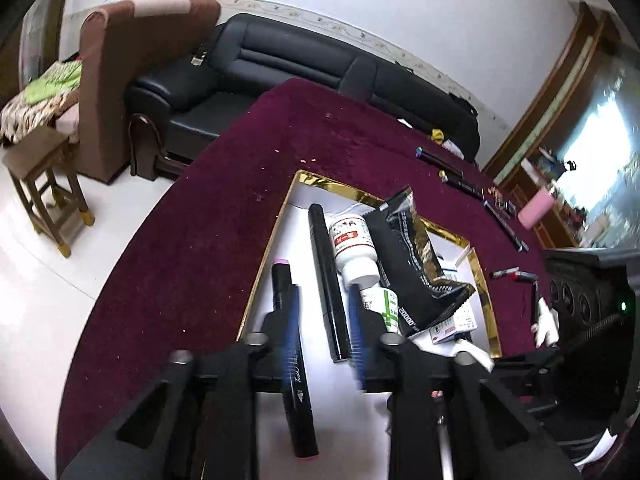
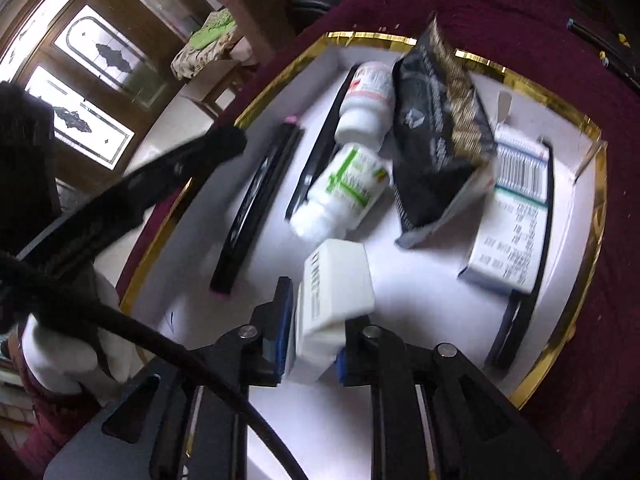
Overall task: Organize objects
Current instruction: 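Carry the marker and white box into the tray and open both grippers, then move both grippers back over the cluttered table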
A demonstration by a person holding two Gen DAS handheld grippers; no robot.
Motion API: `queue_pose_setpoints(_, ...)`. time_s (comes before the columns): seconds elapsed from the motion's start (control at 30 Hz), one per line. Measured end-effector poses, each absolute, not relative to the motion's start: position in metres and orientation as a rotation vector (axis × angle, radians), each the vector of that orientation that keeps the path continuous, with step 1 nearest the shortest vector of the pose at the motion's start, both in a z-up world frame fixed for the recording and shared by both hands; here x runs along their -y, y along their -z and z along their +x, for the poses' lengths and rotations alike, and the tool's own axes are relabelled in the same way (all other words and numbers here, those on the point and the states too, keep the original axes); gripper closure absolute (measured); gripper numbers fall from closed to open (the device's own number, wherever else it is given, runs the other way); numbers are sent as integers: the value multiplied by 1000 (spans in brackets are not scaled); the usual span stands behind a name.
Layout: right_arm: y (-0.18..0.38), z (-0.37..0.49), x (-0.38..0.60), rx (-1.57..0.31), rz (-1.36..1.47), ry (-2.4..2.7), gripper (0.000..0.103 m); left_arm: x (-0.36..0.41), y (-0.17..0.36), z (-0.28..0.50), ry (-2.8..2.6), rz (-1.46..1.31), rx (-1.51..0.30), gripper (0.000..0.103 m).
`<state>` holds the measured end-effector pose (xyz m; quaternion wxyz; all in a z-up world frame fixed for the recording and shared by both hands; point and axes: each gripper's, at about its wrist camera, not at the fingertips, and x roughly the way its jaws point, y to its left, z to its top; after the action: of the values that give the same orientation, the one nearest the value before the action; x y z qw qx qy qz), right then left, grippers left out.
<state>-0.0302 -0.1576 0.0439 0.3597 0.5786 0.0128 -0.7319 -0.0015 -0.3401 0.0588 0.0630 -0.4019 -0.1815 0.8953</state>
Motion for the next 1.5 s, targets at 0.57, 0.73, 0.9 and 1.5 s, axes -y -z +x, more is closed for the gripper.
queue_pose_setpoints(0.57, -133, 0, 90, 79, 1181, 2180, 79, 340, -61, 2, -2705, -1195, 659, 51)
queue_pose_setpoints(0.73, -165, 17, 44, 88, 1023, 2364, 74, 316, -93, 29, -2809, -1017, 540, 34)
queue_pose_setpoints(0.9, -213, 75, -10, 26, 698, 2660, 59, 279, -148, 85, -3135, -556, 309, 20)
queue_pose_setpoints(1.5, -145, 115, -226, 435, 995, 2954, 16, 120, -104, 70, -2613, -937, 453, 1)
